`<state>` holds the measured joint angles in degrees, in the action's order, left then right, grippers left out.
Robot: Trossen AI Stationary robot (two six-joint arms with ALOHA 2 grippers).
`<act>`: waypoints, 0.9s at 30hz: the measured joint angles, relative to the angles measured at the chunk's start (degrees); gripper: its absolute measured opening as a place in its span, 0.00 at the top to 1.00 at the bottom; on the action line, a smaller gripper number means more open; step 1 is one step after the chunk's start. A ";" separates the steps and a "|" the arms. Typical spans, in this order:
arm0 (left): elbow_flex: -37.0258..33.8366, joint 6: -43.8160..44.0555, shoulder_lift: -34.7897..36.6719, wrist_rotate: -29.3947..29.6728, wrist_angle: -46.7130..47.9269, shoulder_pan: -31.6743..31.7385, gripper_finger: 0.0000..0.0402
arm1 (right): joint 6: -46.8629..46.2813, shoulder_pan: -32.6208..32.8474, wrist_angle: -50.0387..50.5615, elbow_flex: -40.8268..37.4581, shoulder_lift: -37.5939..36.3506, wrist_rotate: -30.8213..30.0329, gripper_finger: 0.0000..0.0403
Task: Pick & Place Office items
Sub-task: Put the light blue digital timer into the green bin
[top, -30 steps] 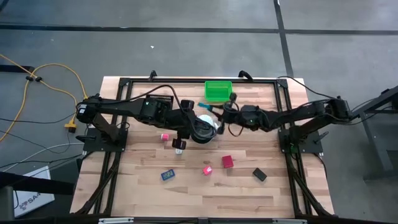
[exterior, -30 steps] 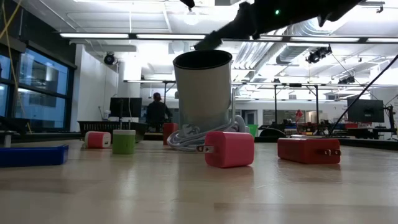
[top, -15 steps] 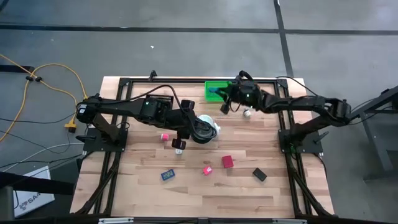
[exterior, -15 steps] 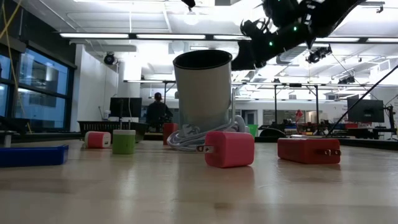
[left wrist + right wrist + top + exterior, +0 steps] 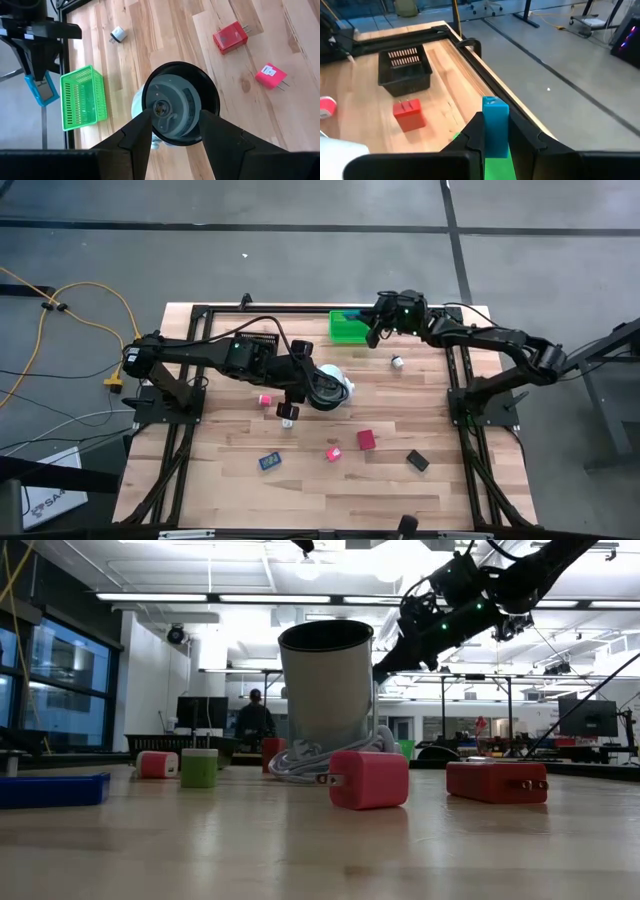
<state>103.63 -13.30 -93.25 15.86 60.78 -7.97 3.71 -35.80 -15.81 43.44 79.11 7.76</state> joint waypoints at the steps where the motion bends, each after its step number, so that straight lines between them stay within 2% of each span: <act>1: 0.00 0.00 0.00 0.00 0.01 0.00 0.61 | 0.80 0.00 0.00 0.00 0.00 -0.21 0.89; 6: 0.00 0.13 0.01 0.00 0.00 0.00 0.61 | 1.92 -1.03 3.14 3.00 2.86 0.03 0.89; 16: 0.00 1.72 0.01 0.02 -0.01 0.02 0.61 | 0.17 -2.48 12.72 12.69 15.87 -0.12 0.89; 23: 0.00 1.33 0.01 0.00 -0.02 1.16 0.61 | -2.50 -3.23 16.48 13.41 16.20 0.08 0.89; 27: 0.00 1.33 0.01 0.02 -0.01 1.98 0.61 | -4.46 -5.08 19.11 13.46 15.41 5.15 0.89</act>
<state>103.63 -11.97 -93.23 15.88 60.77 -5.99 -0.75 -40.88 3.30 56.90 94.52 12.91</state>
